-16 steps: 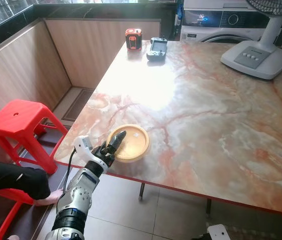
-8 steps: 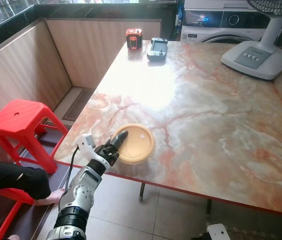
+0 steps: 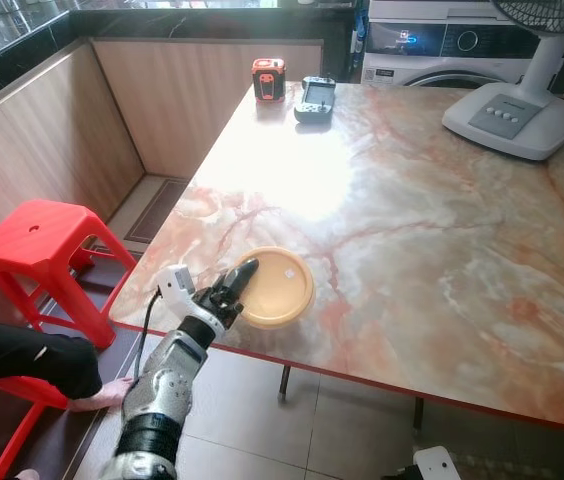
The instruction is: Restocking fridge
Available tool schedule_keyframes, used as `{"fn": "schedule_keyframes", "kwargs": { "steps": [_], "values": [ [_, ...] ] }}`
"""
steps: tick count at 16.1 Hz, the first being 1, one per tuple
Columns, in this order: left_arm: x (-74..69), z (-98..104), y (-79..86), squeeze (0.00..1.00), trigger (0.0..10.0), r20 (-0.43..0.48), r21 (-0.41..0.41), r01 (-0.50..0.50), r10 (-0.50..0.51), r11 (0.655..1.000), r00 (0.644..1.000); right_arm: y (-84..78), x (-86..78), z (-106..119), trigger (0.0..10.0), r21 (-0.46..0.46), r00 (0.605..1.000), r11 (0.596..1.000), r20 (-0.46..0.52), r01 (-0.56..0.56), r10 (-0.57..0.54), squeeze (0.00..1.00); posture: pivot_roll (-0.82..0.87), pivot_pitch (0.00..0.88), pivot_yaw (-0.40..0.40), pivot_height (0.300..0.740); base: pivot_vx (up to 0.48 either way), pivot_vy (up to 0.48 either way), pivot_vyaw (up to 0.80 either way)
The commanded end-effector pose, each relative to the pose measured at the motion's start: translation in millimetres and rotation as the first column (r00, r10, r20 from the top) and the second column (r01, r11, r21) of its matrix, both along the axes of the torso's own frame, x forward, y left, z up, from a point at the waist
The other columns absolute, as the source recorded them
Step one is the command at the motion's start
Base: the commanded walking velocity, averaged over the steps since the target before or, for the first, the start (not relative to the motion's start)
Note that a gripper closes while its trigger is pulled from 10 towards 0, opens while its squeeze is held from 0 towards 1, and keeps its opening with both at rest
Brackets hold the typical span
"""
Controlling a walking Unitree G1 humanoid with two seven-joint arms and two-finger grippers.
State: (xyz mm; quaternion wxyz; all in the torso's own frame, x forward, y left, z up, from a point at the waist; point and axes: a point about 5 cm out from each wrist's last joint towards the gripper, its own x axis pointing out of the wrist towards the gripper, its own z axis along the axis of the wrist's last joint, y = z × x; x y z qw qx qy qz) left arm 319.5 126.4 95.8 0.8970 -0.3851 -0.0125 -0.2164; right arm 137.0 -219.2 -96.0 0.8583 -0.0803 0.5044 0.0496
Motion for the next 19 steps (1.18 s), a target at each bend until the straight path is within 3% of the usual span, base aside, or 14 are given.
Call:
{"fn": "schedule_keyframes", "kwargs": {
  "steps": [1, 2, 4, 8, 11, 19],
  "values": [
    [3.7, 35.6, 6.4, 0.0, 7.1, 0.125, -0.096, -0.055, 0.067, 0.994, 0.99, 1.0, -8.1, -3.1, 10.0, -0.002, 1.0, 1.0, -0.027, -0.008, 0.008, 0.0, -0.07, 0.004, 0.05, 0.74, 0.0, 0.0, 0.0],
    [3.8, 45.3, 9.1, 0.0, 10.0, 0.155, -0.126, -0.077, 0.096, 0.989, 0.983, 1.4, -10.1, -3.8, 10.0, -0.001, 1.0, 1.0, -0.03, -0.001, 0.001, 0.0, -0.07, 0.0, 0.051, 0.74, 0.0, 0.0, 0.0],
    [2.8, 51.7, 12.0, 0.0, 10.0, 0.164, -0.153, -0.096, 0.121, 0.984, 0.979, 1.7, -12.7, -4.7, 10.0, 0.0, 0.999, 1.0, -0.034, 0.008, -0.008, 0.0, -0.08, 0.0, 0.059, 0.74, 0.0, 0.0, 0.0],
    [-9.8, 55.9, 19.7, 0.0, 10.0, 0.126, -0.078, -0.263, 0.272, 0.962, 0.954, 1.2, -16.9, -5.8, 10.0, 0.001, 0.999, 1.0, -0.034, 0.029, -0.029, 0.0, -0.08, 0.0, 0.07, 0.74, 0.0, 0.0, 0.0],
    [-11.2, 51.7, 26.0, 0.0, 10.0, 0.099, -0.037, -0.349, 0.35, 0.937, 0.931, 1.5, -18.1, -6.0, 10.0, 0.007, 0.999, 0.999, -0.029, 0.043, -0.042, 0.0, -0.09, 0.0, 0.071, 0.74, 0.0, 0.0, 0.0],
    [-5.3, 51.5, 13.3, 0.0, 10.0, 0.081, -0.006, -0.298, 0.298, 0.955, 0.951, 3.1, -19.1, -6.5, 10.0, 0.015, 0.997, 0.997, -0.019, 0.073, -0.073, 0.0, -0.1, 0.0, 0.086, 0.74, 0.0, 0.243, 0.0]
  ]
}}
